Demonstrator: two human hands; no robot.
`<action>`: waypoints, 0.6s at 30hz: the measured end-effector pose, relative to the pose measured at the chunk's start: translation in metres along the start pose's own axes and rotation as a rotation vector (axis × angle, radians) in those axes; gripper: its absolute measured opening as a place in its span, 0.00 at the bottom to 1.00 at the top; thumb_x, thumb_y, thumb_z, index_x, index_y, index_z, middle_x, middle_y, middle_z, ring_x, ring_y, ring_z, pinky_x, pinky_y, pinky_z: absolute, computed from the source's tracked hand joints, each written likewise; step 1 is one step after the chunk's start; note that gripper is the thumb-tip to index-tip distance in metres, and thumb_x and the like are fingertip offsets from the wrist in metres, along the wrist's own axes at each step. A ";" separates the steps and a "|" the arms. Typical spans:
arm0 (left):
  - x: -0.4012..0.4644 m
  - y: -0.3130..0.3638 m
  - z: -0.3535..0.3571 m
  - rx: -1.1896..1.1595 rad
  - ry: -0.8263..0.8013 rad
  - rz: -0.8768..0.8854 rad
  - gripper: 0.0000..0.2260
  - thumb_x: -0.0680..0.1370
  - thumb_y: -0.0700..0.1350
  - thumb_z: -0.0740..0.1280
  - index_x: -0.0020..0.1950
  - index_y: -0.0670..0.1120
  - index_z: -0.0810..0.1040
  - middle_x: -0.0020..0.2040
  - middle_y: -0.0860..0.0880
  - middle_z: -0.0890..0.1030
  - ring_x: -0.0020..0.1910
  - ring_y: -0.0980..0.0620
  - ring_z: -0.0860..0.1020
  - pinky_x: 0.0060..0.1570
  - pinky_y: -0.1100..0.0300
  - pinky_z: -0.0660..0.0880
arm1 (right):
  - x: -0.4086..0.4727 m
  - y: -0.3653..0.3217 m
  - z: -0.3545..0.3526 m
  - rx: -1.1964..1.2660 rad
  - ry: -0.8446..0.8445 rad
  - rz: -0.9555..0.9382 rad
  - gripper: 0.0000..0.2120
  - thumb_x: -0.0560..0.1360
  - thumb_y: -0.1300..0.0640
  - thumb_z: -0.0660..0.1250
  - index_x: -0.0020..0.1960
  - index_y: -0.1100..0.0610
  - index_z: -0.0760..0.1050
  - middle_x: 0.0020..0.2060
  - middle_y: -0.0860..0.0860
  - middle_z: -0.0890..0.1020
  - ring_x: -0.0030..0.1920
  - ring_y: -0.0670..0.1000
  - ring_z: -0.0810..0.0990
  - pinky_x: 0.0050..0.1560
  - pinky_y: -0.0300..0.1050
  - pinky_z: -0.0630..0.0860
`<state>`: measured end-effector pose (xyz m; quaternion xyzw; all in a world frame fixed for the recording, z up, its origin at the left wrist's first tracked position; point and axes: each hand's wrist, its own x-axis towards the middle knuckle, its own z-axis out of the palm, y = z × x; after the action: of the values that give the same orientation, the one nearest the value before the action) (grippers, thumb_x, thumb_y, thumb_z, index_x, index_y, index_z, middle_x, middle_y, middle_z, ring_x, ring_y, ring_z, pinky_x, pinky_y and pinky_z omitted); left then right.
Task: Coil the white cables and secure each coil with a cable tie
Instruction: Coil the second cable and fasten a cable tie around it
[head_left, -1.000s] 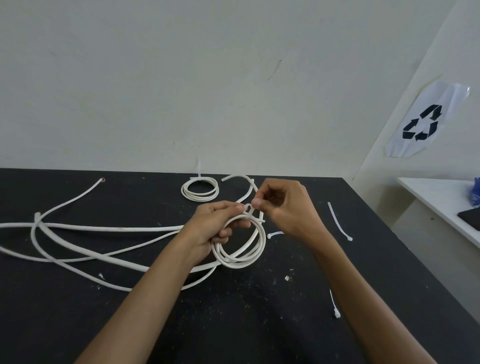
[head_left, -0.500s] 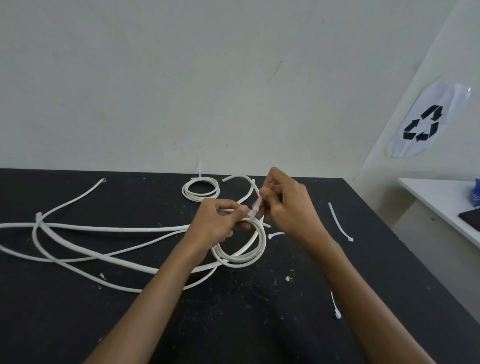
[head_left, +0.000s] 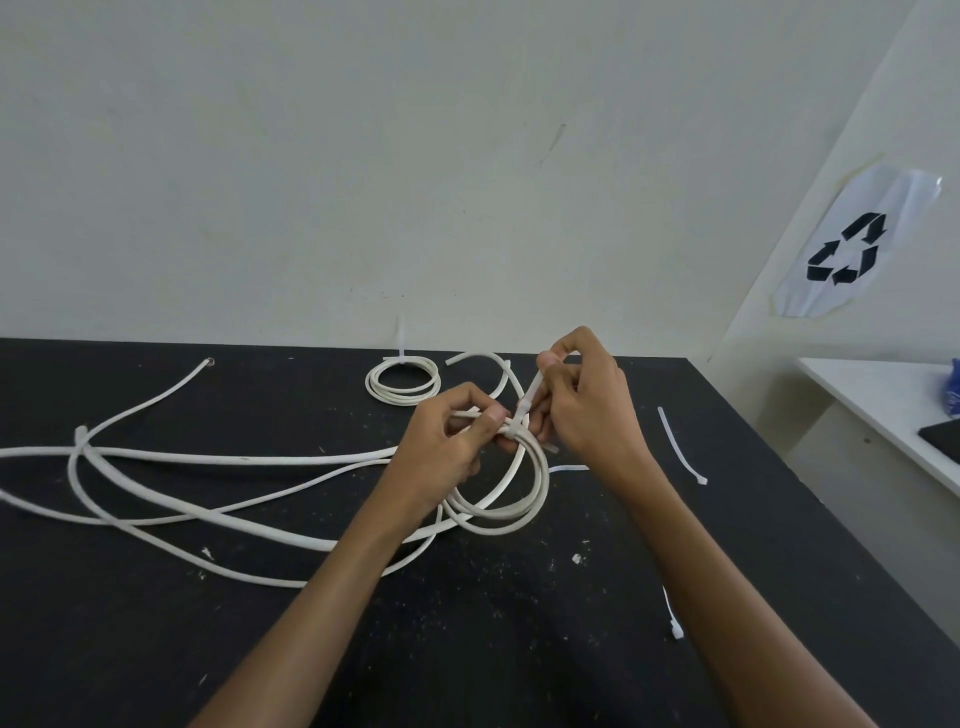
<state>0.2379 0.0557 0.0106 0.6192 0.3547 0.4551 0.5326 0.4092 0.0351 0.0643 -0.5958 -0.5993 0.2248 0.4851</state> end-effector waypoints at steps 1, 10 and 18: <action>-0.001 0.000 0.001 0.000 0.015 0.016 0.09 0.86 0.41 0.67 0.49 0.37 0.78 0.42 0.36 0.85 0.25 0.54 0.68 0.26 0.62 0.65 | 0.000 0.000 0.000 0.016 0.011 0.006 0.05 0.88 0.59 0.61 0.54 0.58 0.69 0.30 0.58 0.85 0.26 0.60 0.82 0.27 0.50 0.80; 0.003 0.001 0.000 0.115 -0.008 0.012 0.12 0.85 0.43 0.69 0.43 0.39 0.76 0.33 0.40 0.73 0.32 0.47 0.68 0.32 0.55 0.67 | 0.002 0.002 0.001 -0.072 0.000 -0.090 0.05 0.88 0.57 0.63 0.54 0.56 0.70 0.30 0.56 0.84 0.24 0.55 0.81 0.27 0.49 0.79; 0.005 0.009 0.001 0.041 -0.016 -0.047 0.09 0.85 0.42 0.69 0.48 0.39 0.75 0.33 0.48 0.74 0.28 0.53 0.69 0.29 0.62 0.66 | 0.009 -0.005 -0.002 -0.178 -0.024 -0.179 0.05 0.88 0.56 0.61 0.54 0.56 0.70 0.28 0.55 0.82 0.23 0.51 0.79 0.27 0.44 0.75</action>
<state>0.2400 0.0588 0.0202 0.6249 0.3741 0.4300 0.5335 0.4099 0.0418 0.0719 -0.5780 -0.6733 0.1334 0.4413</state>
